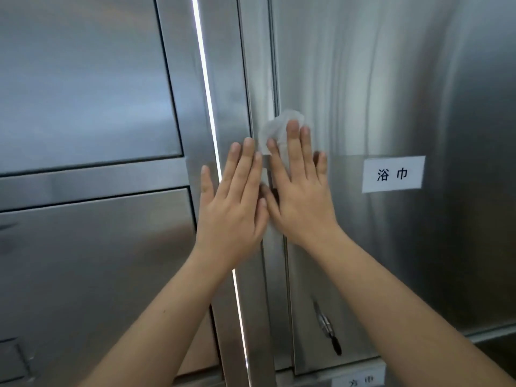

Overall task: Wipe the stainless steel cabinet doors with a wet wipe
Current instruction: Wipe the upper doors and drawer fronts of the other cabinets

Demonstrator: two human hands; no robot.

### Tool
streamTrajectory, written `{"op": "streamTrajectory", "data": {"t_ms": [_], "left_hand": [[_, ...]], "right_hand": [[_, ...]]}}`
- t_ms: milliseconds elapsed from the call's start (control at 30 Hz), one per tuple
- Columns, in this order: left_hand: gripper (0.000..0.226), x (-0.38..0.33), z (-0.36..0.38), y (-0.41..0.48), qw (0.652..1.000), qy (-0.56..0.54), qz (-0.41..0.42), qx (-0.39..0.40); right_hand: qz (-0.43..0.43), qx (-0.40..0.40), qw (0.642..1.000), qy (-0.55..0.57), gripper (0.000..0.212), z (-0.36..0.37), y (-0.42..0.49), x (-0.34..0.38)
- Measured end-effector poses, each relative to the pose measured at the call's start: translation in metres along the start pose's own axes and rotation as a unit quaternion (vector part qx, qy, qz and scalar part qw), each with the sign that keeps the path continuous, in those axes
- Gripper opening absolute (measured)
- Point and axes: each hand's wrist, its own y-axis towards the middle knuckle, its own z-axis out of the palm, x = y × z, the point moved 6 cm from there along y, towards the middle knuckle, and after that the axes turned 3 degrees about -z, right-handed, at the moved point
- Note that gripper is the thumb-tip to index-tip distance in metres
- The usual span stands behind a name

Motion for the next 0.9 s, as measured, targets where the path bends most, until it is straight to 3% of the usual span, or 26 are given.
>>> {"op": "streamTrajectory", "data": {"t_ms": [267, 900], "left_hand": [[0.057, 0.031, -0.015, 0.081, 0.998, 0.003, -0.008, -0.059], [0.065, 0.062, -0.038, 0.181, 0.995, 0.025, -0.019, -0.09]], "right_hand": [[-0.009, 0.006, 1.0, -0.015, 0.065, -0.011, 0.05, -0.003], [-0.045, -0.029, 0.993, -0.108, 0.067, -0.058, 0.252, -0.03]]}}
